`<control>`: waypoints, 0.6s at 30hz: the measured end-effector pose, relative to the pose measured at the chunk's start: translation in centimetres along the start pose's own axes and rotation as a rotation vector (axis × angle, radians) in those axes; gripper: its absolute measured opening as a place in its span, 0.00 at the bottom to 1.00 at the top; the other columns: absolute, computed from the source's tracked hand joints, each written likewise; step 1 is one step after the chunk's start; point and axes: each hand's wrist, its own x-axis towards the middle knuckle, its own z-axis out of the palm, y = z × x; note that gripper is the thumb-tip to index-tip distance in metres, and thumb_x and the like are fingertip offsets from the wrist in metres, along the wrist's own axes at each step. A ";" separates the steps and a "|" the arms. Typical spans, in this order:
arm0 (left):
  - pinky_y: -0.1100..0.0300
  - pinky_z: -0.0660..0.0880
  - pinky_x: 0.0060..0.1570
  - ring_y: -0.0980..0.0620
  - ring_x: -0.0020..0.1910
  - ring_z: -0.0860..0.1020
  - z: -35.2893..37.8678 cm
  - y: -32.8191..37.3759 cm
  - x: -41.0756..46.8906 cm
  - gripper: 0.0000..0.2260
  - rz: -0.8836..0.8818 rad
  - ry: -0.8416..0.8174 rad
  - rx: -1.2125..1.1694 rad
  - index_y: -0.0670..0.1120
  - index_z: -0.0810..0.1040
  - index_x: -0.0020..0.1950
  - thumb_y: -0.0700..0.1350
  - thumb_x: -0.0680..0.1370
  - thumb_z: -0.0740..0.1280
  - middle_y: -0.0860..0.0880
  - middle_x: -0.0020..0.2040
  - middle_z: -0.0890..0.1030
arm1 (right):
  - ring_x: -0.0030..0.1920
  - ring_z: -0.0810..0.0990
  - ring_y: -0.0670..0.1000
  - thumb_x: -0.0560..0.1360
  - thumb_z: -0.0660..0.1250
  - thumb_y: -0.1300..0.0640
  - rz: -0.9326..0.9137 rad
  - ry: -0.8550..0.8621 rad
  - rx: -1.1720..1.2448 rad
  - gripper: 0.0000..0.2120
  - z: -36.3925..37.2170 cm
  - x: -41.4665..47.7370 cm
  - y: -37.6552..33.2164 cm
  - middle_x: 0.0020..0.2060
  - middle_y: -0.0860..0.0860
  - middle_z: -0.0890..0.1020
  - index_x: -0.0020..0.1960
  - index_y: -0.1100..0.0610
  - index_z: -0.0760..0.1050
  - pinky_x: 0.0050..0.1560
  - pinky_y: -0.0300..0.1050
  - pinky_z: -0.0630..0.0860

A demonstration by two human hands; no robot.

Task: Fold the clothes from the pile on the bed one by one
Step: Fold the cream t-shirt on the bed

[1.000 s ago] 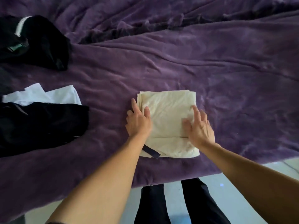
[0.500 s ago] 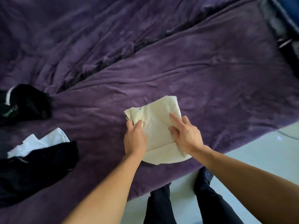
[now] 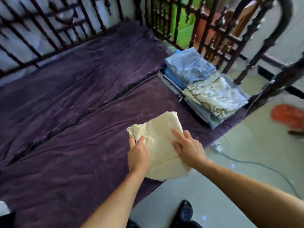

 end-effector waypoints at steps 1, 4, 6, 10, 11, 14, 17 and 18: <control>0.49 0.75 0.47 0.37 0.45 0.78 0.8 2.5 -0.1 0.17 0.024 0.005 -0.019 0.45 0.74 0.66 0.37 0.79 0.57 0.45 0.63 0.68 | 0.49 0.78 0.59 0.80 0.57 0.45 0.002 0.018 -0.015 0.24 -1.9 0.3 1.8 0.54 0.49 0.69 0.75 0.41 0.56 0.47 0.50 0.71; 0.51 0.74 0.48 0.38 0.46 0.78 2.7 9.3 0.1 0.16 0.114 0.016 -0.080 0.43 0.76 0.63 0.36 0.79 0.56 0.44 0.61 0.69 | 0.50 0.77 0.58 0.80 0.57 0.43 0.029 0.055 -0.037 0.25 -7.0 1.3 6.6 0.55 0.49 0.69 0.75 0.40 0.56 0.47 0.48 0.69; 0.52 0.73 0.49 0.39 0.48 0.77 4.0 13.1 0.7 0.16 0.161 0.013 -0.095 0.43 0.76 0.63 0.36 0.79 0.56 0.44 0.61 0.69 | 0.51 0.77 0.58 0.79 0.57 0.43 0.045 0.082 -0.046 0.25 -9.8 2.2 9.3 0.57 0.49 0.70 0.75 0.39 0.56 0.49 0.49 0.70; 0.54 0.71 0.53 0.41 0.51 0.77 6.4 19.5 3.1 0.16 0.206 -0.005 -0.123 0.44 0.76 0.65 0.37 0.80 0.56 0.44 0.62 0.69 | 0.55 0.76 0.57 0.79 0.59 0.44 0.040 0.114 -0.069 0.25 -15.0 5.0 14.1 0.59 0.50 0.71 0.75 0.41 0.58 0.53 0.48 0.70; 0.55 0.71 0.53 0.41 0.52 0.77 7.1 21.0 3.8 0.16 0.210 -0.009 -0.140 0.44 0.75 0.65 0.38 0.80 0.57 0.44 0.62 0.68 | 0.56 0.76 0.57 0.79 0.59 0.44 0.028 0.111 -0.090 0.25 -16.3 6.1 15.2 0.59 0.50 0.71 0.75 0.41 0.58 0.53 0.48 0.70; 0.54 0.70 0.56 0.41 0.54 0.76 9.3 25.2 6.4 0.16 0.190 -0.026 -0.191 0.44 0.75 0.66 0.39 0.80 0.57 0.44 0.63 0.68 | 0.56 0.76 0.56 0.79 0.59 0.43 0.001 0.103 -0.193 0.25 -19.8 10.2 18.7 0.59 0.50 0.72 0.74 0.41 0.58 0.52 0.48 0.71; 0.55 0.70 0.58 0.42 0.55 0.76 12.0 28.6 9.7 0.17 0.159 -0.059 -0.239 0.44 0.74 0.68 0.39 0.80 0.57 0.44 0.63 0.68 | 0.52 0.77 0.56 0.79 0.58 0.43 -0.003 0.095 -0.288 0.24 -22.3 14.8 21.8 0.56 0.50 0.72 0.74 0.40 0.59 0.46 0.46 0.70; 0.55 0.70 0.59 0.42 0.56 0.75 12.9 29.6 10.9 0.17 0.135 -0.075 -0.251 0.44 0.73 0.68 0.39 0.80 0.57 0.44 0.63 0.67 | 0.52 0.77 0.56 0.79 0.58 0.42 0.011 0.085 -0.303 0.24 -23.0 16.5 22.8 0.56 0.49 0.72 0.74 0.40 0.59 0.44 0.46 0.70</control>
